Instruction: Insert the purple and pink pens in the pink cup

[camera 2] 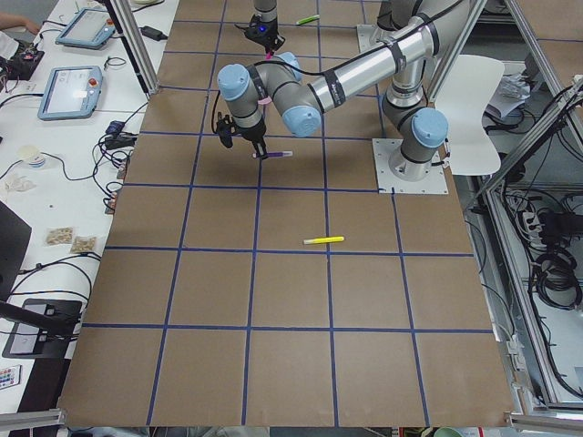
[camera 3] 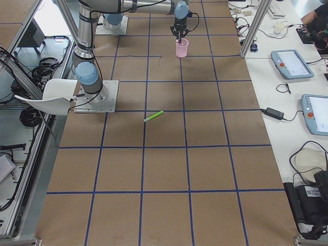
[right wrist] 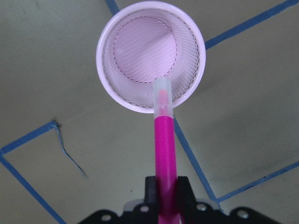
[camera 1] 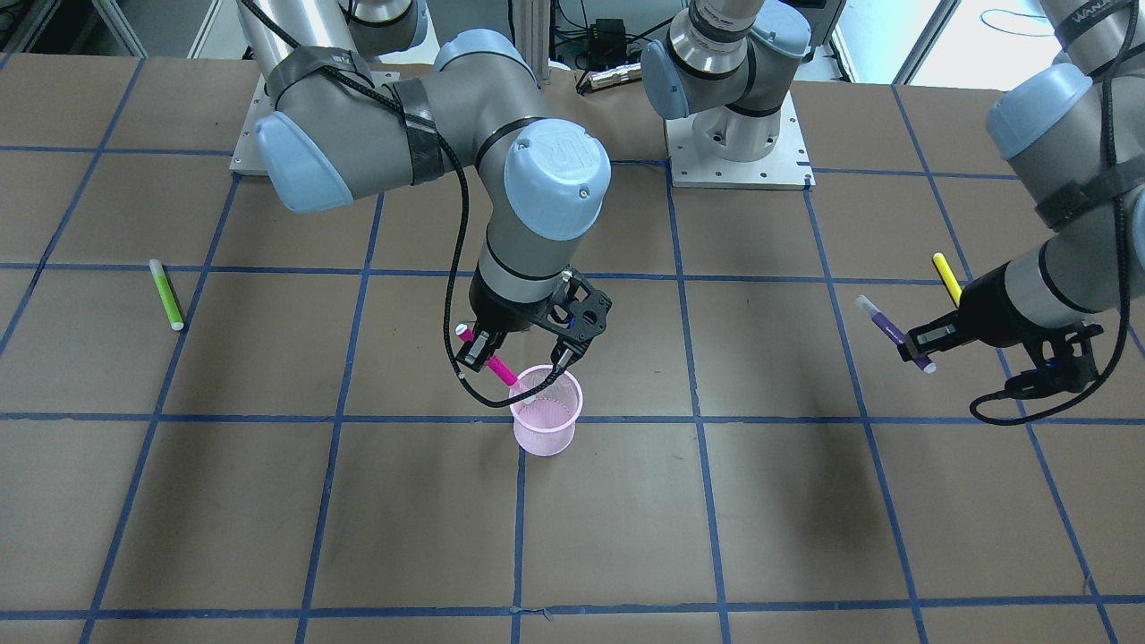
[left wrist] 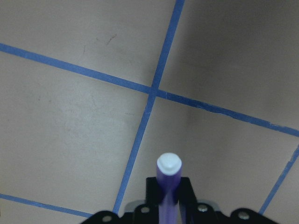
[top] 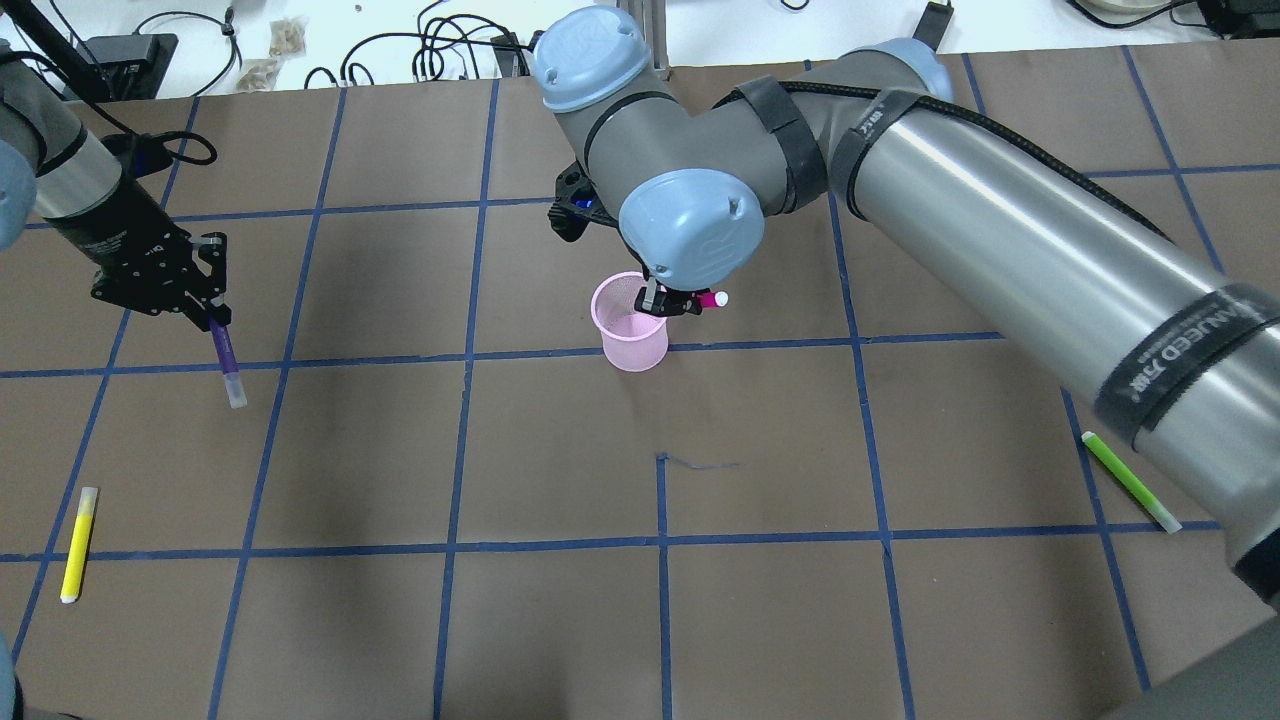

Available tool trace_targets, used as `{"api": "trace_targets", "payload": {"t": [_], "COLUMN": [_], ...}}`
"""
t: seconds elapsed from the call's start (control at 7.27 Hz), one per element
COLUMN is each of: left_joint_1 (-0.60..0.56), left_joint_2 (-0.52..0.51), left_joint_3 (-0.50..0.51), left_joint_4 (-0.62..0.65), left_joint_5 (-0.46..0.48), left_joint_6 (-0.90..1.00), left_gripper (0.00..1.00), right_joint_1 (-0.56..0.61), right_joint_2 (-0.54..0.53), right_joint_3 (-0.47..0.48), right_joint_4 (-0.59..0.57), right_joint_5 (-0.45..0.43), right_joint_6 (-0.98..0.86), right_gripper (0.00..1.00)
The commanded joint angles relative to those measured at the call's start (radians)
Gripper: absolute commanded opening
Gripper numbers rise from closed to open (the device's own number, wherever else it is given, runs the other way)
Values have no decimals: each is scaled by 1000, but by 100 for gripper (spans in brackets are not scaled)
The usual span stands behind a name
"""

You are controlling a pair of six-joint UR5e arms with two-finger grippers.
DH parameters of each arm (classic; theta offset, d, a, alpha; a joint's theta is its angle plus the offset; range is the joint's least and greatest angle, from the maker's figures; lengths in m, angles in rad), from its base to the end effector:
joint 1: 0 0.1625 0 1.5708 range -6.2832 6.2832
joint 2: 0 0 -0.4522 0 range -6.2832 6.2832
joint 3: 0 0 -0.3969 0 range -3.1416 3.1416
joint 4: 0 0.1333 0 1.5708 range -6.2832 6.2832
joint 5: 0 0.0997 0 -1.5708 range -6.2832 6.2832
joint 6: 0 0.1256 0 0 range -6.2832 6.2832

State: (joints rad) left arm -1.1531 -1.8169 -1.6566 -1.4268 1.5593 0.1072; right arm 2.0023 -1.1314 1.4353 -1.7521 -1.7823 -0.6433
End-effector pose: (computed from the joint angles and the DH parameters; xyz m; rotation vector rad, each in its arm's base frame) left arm 0.1040 -0.5664 0.3297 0.4763 -3.0324 -0.2748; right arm 0.3711 -0.5502 0.3189 1.5198 -2.5131 -0.2122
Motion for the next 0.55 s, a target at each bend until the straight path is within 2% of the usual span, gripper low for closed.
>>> {"api": "trace_targets", "payload": {"t": [0.0, 0.28, 0.41], "left_joint_1": [-17, -25, -30], "left_joint_2": [7, 10, 19], "left_joint_3": [1, 1, 1], "left_joint_4": [5, 5, 6], "left_joint_5": [-2, -4, -4], "left_joint_6": [-1, -11, -12], "left_gripper": [0, 0, 0], "right_joint_1": [12, 15, 15], "right_joint_2": [12, 13, 12], "right_joint_3": [-10, -10, -13], "right_joint_4": [-3, -47, -58], "right_joint_5": [-5, -14, -12], "right_joint_6": [7, 2, 2], "right_gripper": [3, 100, 100]}}
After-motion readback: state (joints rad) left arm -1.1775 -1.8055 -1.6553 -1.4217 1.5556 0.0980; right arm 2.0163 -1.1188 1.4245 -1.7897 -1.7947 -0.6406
